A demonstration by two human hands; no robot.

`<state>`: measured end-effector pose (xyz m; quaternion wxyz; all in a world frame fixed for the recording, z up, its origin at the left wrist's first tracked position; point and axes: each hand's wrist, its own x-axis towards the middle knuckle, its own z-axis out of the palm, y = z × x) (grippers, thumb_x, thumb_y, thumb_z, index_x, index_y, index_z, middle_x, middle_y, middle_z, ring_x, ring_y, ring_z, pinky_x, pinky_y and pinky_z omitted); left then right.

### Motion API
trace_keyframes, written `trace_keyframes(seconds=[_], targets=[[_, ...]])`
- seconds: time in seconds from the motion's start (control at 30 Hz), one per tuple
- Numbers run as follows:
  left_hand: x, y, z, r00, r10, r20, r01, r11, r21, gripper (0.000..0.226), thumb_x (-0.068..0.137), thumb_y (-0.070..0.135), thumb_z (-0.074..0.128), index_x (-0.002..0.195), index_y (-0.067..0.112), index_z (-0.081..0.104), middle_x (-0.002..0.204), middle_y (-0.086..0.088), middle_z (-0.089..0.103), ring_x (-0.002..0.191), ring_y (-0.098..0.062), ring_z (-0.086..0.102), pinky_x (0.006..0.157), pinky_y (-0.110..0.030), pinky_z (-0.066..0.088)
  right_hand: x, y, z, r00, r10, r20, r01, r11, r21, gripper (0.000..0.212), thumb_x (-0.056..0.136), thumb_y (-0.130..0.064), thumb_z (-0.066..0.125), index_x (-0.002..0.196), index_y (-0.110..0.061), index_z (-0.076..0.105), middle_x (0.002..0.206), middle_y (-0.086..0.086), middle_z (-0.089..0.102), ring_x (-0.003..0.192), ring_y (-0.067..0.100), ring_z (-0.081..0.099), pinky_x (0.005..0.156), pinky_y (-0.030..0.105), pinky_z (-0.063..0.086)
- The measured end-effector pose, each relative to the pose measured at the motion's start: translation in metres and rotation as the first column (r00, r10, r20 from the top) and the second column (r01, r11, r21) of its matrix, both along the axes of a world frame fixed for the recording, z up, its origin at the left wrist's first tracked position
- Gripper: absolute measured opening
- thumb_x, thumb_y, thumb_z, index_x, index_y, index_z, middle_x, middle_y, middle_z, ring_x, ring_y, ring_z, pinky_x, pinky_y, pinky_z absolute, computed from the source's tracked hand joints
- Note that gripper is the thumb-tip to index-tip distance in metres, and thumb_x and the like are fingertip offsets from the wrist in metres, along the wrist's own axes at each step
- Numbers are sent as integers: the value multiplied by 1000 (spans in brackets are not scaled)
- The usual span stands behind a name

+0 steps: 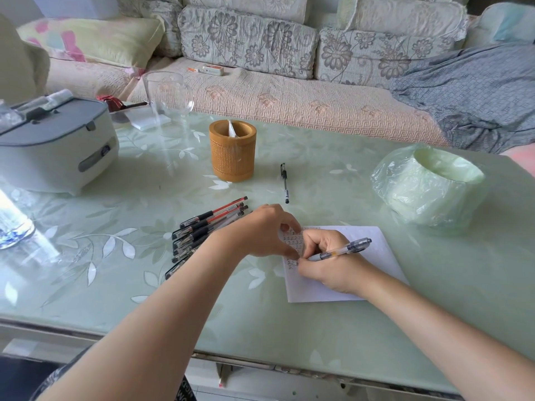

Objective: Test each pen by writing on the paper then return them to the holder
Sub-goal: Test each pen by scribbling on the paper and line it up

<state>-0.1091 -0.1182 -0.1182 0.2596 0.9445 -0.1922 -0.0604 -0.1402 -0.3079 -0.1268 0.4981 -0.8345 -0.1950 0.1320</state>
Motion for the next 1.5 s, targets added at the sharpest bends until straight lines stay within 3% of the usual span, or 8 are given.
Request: trace_keyframes(seconds=[0.4, 0.6, 1.27, 1.5], targets=[[2, 2, -3, 1000, 1, 6, -1, 1000, -18, 57, 65, 46, 85, 117, 35, 65, 105, 7, 54, 100, -9, 48, 82, -22, 38, 0, -3, 0, 999, 42, 26, -42, 999, -16, 24, 76, 6, 65, 65, -4, 46, 54, -10, 42, 53, 7, 34, 51, 23, 26], [3, 1, -4, 1000, -1, 0, 1, 1000, -23, 56, 65, 46, 86, 116, 35, 65, 106, 7, 54, 100, -10, 48, 86, -24, 41, -1, -2, 0, 999, 25, 33, -26, 999, 20, 24, 75, 5, 65, 65, -2, 45, 59, 1, 42, 55, 11, 34, 51, 24, 24], [2, 1, -3, 1000, 2, -6, -2, 1000, -17, 56, 65, 47, 84, 117, 37, 64, 105, 8, 53, 101, -10, 47, 87, -26, 42, -2, -2, -1, 998, 58, 39, -58, 998, 9, 22, 76, 8, 65, 65, -1, 48, 59, -3, 45, 55, 8, 37, 51, 20, 28], [-2, 1, -2, 1000, 11, 0, -11, 1000, -20, 57, 67, 46, 84, 119, 36, 65, 105, 7, 53, 101, -10, 47, 85, -25, 41, -1, -2, -1, 998, 51, 23, -51, 999, 2, 28, 72, 8, 62, 61, -9, 42, 55, -9, 38, 53, 9, 31, 49, 24, 23]])
